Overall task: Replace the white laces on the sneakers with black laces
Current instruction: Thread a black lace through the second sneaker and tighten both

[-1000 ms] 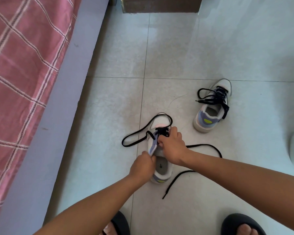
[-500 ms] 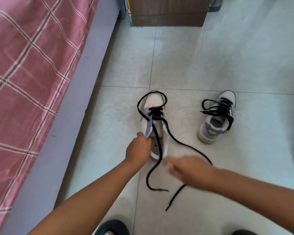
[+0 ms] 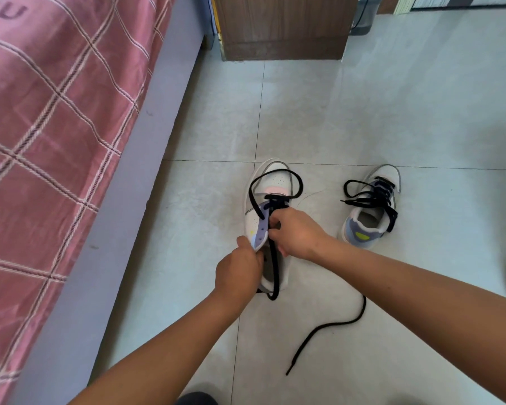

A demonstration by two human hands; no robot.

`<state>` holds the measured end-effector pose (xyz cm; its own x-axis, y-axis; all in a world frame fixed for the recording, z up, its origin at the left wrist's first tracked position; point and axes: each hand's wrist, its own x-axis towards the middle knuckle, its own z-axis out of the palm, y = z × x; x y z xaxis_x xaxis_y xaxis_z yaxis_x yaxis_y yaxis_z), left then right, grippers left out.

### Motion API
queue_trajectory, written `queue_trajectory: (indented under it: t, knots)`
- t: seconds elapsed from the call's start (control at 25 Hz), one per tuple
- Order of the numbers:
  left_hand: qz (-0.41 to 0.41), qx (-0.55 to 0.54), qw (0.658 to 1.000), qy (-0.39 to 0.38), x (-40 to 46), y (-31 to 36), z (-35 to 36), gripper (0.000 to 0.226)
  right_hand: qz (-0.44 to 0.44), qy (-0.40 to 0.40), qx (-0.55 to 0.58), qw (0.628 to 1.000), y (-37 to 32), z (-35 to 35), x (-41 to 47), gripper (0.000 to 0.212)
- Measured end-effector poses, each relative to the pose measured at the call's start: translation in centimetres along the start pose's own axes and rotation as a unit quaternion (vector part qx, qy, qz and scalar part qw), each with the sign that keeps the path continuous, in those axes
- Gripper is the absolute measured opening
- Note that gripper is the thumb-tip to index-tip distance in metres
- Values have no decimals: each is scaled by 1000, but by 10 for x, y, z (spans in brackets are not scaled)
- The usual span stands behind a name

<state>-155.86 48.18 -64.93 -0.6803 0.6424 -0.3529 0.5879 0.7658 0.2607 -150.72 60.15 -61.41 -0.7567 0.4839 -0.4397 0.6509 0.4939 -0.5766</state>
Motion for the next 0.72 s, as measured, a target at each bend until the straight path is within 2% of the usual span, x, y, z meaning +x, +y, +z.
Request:
queue_trajectory:
  t: [0.12, 0.24, 0.32, 0.4, 0.48, 0.52, 0.56, 0.6, 0.68, 0.72]
  knots:
    - [-6, -8, 1000, -1, 0, -1, -2, 26, 0, 18, -37, 999, -4, 4, -4, 31]
    - [-41, -38, 998, -7, 8, -2, -10, 27, -55, 18, -163, 985, -14, 6, -26, 14]
    - [-85, -80, 993, -8, 18, -5, -19, 30, -125, -54, -271, 953, -14, 10, -52, 23]
    - [-116, -107, 987, 0, 25, -11, -28, 31, -188, -182, -344, 902, -4, 19, -82, 26]
    - [-128, -122, 984, 16, 29, -14, -34, 31, -201, -290, -369, 860, 7, 25, -103, 16]
    - [-126, -121, 984, 24, 28, -16, -36, 31, -184, -303, -365, 861, 9, 23, -106, 12]
    - [-117, -113, 986, 27, 26, -15, -37, 30, -164, -279, -342, 882, 10, 19, -103, 13]
    - [-108, -104, 988, 25, 23, -14, -37, 29, -144, -219, -306, 916, 9, 11, -97, 19]
    - [-92, -88, 992, 20, 16, -8, -36, 27, -117, -43, -211, 970, 2, -10, -80, 27]
    - [-83, -78, 993, 18, 12, -5, -36, 27, -108, 37, -181, 977, -3, -18, -69, 28]
